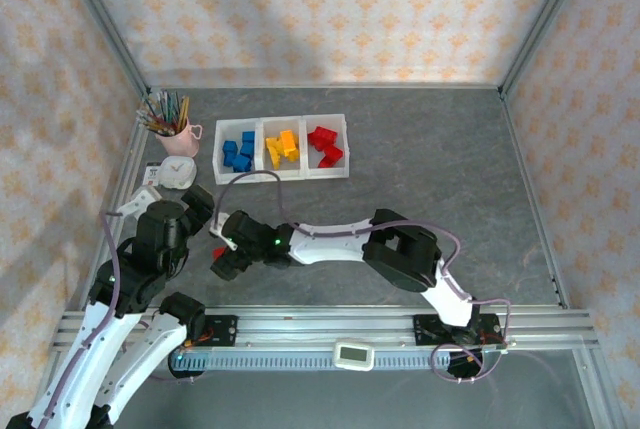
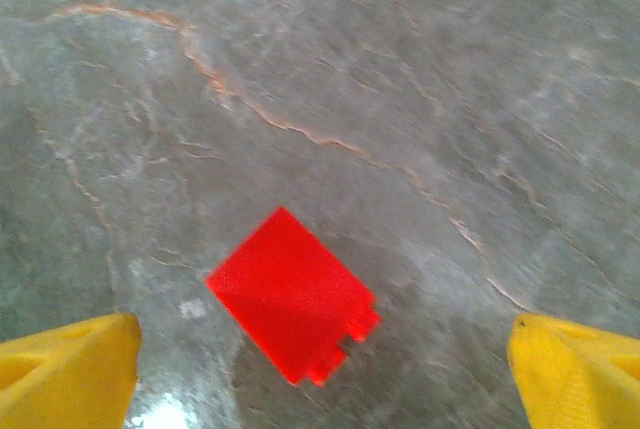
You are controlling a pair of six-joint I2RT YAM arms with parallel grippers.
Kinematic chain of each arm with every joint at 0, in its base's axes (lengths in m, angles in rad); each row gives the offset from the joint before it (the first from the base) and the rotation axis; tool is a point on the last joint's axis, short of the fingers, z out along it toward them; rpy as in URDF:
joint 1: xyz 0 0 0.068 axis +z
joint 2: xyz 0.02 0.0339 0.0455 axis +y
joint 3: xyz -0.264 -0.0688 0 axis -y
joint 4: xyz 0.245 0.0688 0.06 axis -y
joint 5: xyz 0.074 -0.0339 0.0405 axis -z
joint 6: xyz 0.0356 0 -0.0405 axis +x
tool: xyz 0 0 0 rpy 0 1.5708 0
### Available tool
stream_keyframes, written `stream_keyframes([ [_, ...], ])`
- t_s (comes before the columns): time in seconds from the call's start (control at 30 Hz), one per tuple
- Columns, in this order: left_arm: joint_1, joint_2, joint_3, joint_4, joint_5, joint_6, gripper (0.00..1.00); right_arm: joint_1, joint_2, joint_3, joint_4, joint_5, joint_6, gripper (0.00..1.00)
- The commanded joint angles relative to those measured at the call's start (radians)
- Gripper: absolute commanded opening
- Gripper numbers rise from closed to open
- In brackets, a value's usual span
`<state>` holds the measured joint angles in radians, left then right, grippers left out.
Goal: Sort the legos into containers by color
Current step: Pick up the lego from the bottom-left of the table.
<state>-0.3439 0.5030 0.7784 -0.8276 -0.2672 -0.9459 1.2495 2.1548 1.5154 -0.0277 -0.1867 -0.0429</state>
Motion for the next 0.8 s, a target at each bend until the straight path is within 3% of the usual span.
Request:
stream_keyframes([
  [0.0,0.007,-0.007,0.033,-0.045,-0.034,-0.011,0.99,-0.002,0.054,0.067,-0.001,-0.018,-0.037,0.94],
  [0.3,0.006,-0.001,0.029,-0.036,-0.033,-0.008,0.99,-0.002,0.156,0.162,-0.058,-0.062,-0.116,0.85],
  [0.77,0.006,0.006,0.027,-0.022,-0.031,0.0,0.99,-0.004,0.137,0.152,-0.07,-0.032,-0.135,0.5],
])
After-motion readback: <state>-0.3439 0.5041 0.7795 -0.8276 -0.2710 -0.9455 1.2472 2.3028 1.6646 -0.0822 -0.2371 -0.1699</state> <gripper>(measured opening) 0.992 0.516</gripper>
